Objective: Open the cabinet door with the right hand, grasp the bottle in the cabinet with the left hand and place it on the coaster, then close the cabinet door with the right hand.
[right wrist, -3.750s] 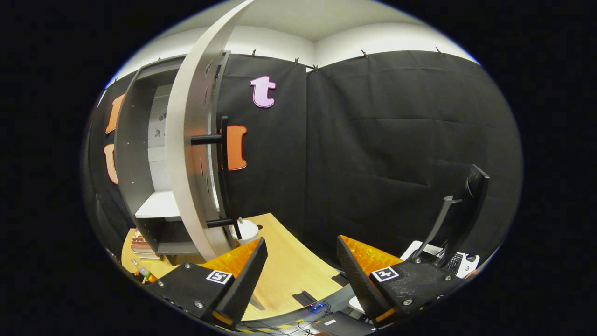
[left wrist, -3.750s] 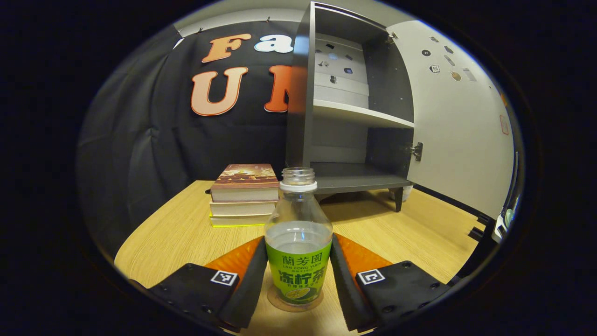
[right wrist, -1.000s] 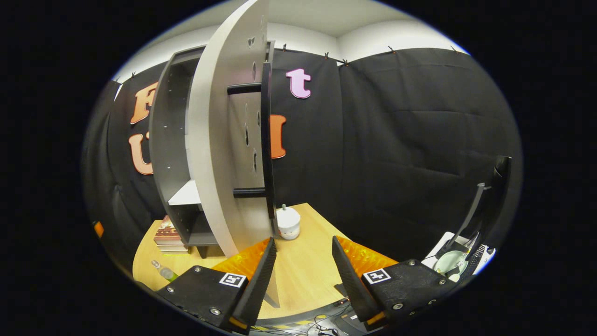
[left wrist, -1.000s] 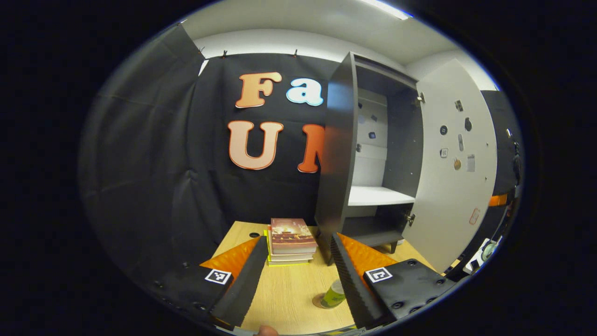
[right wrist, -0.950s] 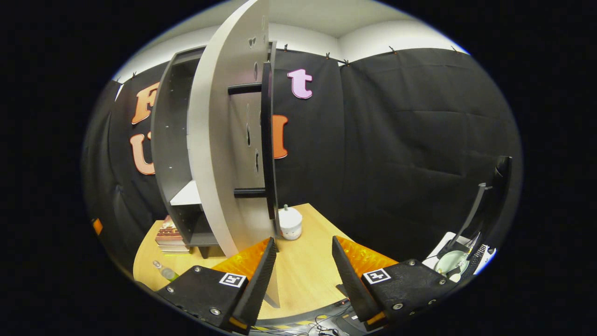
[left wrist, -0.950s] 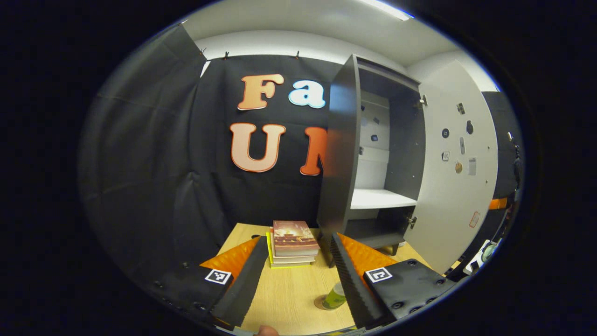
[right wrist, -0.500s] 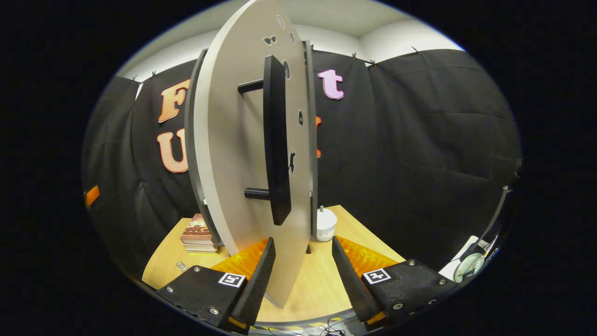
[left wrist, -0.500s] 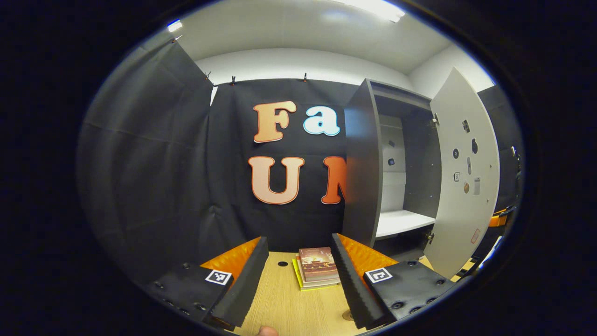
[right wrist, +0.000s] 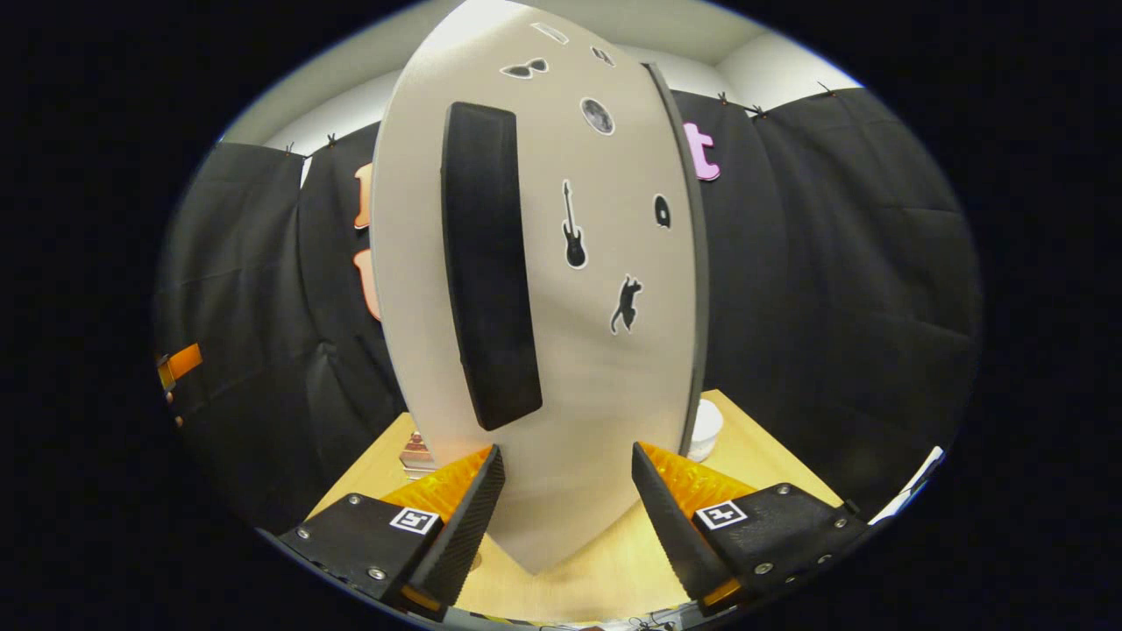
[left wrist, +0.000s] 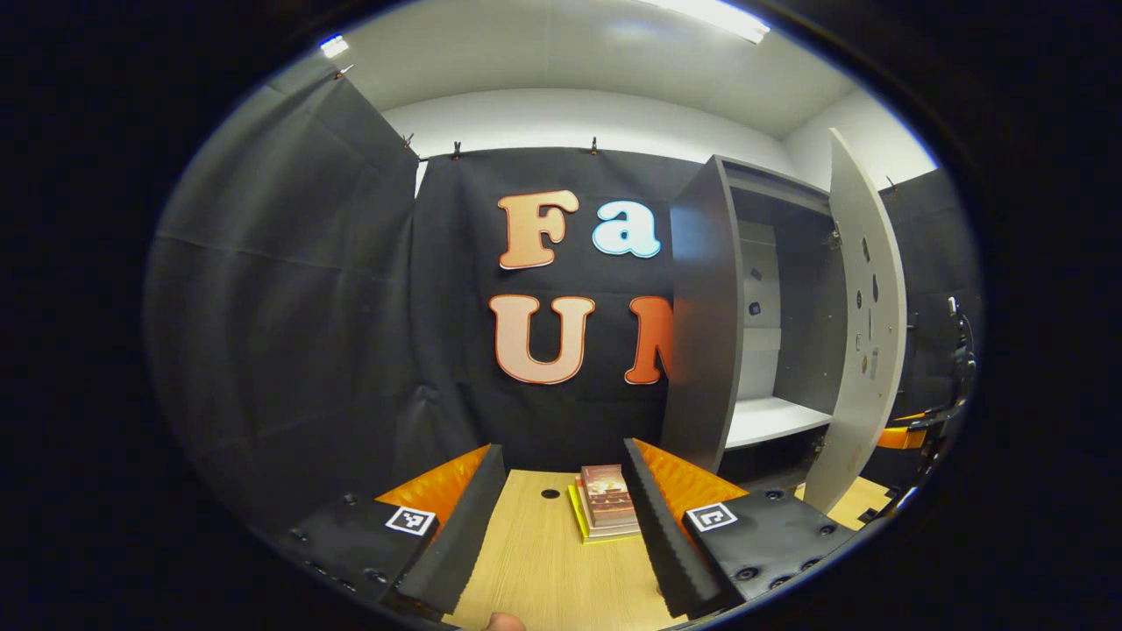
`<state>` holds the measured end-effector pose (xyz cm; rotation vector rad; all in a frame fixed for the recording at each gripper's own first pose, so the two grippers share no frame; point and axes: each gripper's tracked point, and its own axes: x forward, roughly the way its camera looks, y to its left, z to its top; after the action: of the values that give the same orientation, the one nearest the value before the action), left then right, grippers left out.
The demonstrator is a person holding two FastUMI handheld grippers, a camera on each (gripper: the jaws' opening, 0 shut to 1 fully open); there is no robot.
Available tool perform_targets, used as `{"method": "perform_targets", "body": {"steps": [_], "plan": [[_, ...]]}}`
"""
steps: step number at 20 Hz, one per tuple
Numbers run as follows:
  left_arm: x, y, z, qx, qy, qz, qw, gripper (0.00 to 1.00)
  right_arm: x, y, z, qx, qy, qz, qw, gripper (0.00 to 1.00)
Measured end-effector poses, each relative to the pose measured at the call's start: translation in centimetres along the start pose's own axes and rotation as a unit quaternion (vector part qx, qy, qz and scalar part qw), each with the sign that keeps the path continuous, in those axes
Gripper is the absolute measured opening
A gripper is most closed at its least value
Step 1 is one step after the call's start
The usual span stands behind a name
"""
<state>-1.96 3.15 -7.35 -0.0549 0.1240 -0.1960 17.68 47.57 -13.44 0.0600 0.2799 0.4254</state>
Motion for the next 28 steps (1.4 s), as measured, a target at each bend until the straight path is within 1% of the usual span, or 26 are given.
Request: {"method": "perform_targets", "body": {"steps": [1,2,8,13,16,18,28], "plan": [[-0.2,0.5,0.1,0.003,-0.001,0.007,1.000,0.89,0.3,0.1,0.1,-0.004,0.000,0.003,1.000,0.87],[-0.3,0.9,0.0,0.005,0.000,0.013,1.000,0.89,0.5,0.2,0.1,-0.007,0.000,0.006,1.000,0.93],[-1.3,3.7,0.1,-0.006,0.001,0.042,0.999,0.89,1.8,1.6,0.5,-0.008,-0.007,0.024,1.000,0.93],[-2.2,5.6,0.7,-0.013,0.001,0.057,0.998,0.89,3.1,2.0,0.9,-0.025,-0.011,0.017,0.999,0.93],[-2.5,6.3,0.8,-0.005,-0.002,0.063,0.998,0.89,3.6,2.7,0.9,-0.016,-0.008,0.021,1.000,0.93],[-2.4,6.6,1.1,0.002,-0.002,0.070,0.998,0.89,4.1,2.6,1.1,-0.020,-0.009,0.014,1.000,0.93],[-0.9,6.6,2.1,0.010,-0.009,0.076,0.997,0.89,6.2,2.9,1.4,-0.019,-0.014,0.001,1.000,0.93]]}}
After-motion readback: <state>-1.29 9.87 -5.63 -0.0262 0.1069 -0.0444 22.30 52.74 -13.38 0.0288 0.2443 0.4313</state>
